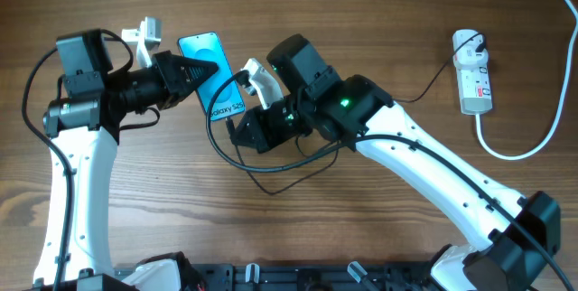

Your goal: Plug charger to phone and switch on socket

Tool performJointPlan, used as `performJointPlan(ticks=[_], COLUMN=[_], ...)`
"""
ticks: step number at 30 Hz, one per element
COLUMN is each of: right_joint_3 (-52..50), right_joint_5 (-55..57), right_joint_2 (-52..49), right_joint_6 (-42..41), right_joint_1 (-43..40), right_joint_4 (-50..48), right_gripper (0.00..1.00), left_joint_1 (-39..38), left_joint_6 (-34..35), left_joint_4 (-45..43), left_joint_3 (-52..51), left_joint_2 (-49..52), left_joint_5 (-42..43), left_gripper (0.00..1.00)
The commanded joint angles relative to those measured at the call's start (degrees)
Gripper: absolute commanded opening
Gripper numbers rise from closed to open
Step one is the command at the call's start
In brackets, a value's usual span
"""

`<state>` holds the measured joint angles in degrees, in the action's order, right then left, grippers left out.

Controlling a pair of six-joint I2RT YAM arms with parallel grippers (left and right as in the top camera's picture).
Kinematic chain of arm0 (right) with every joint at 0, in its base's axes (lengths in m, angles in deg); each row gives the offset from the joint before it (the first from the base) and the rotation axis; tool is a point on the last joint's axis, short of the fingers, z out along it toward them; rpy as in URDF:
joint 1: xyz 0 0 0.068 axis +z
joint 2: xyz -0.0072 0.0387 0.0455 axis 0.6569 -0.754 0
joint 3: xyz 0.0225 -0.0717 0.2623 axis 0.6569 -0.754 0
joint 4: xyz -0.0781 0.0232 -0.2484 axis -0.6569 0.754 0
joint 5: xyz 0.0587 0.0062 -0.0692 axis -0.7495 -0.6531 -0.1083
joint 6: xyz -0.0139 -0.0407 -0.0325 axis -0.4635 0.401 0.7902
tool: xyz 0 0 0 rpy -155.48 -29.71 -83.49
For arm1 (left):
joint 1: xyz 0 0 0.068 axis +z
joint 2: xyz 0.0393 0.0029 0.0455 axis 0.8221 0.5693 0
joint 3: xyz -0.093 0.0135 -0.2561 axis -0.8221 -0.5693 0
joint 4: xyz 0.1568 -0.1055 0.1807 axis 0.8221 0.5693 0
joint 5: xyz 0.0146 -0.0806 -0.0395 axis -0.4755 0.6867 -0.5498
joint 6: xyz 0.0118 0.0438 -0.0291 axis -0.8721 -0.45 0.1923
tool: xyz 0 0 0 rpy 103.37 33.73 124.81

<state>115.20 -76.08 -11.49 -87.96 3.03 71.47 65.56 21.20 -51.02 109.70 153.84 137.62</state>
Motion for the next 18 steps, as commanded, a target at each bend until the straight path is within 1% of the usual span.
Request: performJointPlan(ticks=[1,8,11,14,18], right_joint_3=[0.48,0.48,0.57,0.59,0.59], right_joint_5=[1.46,1.46,1.44,1.38,1.01], right_joint_2=[-0.52,-0.46,-0.28,-0.09,-0.09], right_joint_6=[1.33,1.40,1.79,1.77,1.73], right_joint_1=[-0.28,-0.31,-0.68,-1.42,-1.60], right_joint_4=[-1.62,-1.95,-2.03,-2.29,-5.01], right_gripper=[0.05,0.04,0.04,0.04,0.04], left_joint_1=[-0.33,-0.33,-0.33,-0.33,-1.09], left_joint_6=[-4.46,-4.87,-4.87,-4.87,-4.90], left_joint_4=[1.90,3.17,3.34,3.54,4.09], left_joint_3=[0.04,0.04,0.04,0.04,0.04], left_joint_2=[-0.85,-0.85,-0.85,-0.85,-0.85], left_joint_5=[2.71,2.95,5.27,5.33,5.31], left_gripper=[0.04,0.04,0.04,0.04,0.04])
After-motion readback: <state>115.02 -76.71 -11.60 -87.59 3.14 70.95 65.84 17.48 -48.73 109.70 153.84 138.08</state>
